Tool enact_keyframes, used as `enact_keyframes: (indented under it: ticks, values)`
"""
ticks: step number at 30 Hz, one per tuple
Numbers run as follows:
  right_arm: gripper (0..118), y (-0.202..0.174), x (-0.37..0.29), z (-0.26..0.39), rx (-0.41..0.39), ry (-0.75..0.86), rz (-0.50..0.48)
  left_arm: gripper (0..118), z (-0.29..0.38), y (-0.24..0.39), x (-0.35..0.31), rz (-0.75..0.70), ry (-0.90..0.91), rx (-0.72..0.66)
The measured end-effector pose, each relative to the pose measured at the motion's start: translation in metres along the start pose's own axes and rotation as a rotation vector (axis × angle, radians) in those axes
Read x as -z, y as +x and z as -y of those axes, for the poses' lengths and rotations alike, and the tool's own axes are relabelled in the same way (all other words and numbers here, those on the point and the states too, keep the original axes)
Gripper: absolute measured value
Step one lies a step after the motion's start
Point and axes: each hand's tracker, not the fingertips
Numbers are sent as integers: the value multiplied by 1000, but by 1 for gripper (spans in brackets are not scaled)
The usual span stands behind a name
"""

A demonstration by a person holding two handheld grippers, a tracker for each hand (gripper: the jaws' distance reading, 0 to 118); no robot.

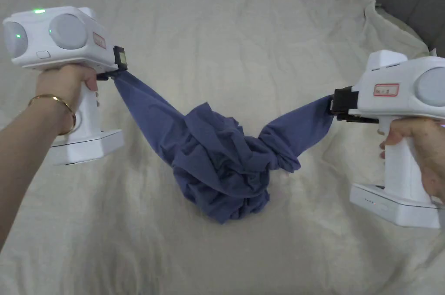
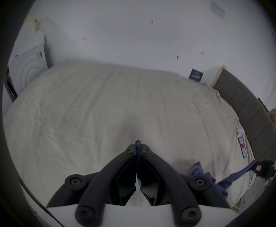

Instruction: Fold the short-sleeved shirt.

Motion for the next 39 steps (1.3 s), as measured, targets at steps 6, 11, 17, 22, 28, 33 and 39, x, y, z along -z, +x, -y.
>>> enact_keyframes:
  ticks: [6,11,17,22,28,33,39]
  values:
    - [2,20,-82,-50,-33,176,45,0,-44,-47,-107,-92,207,8]
    - [2,30,-142,-75,-55,273,131,0,-61,-80,-191,-160,330,-17]
    - [2,44,-198,-88,-19,350,205,0,-67,-117,-267,-251,432,-54]
    - [2,57,-231,-96,58,395,243,0,-69,-143,-312,-299,487,-107]
    - [2,69,-253,-102,148,421,225,0,-77,-170,-330,-345,514,-140]
    - [2,63,-260,-119,152,429,212,0,-85,-181,-332,-361,527,-217]
    - [2,41,-245,-160,61,417,269,0,-106,-169,-314,-416,544,-233]
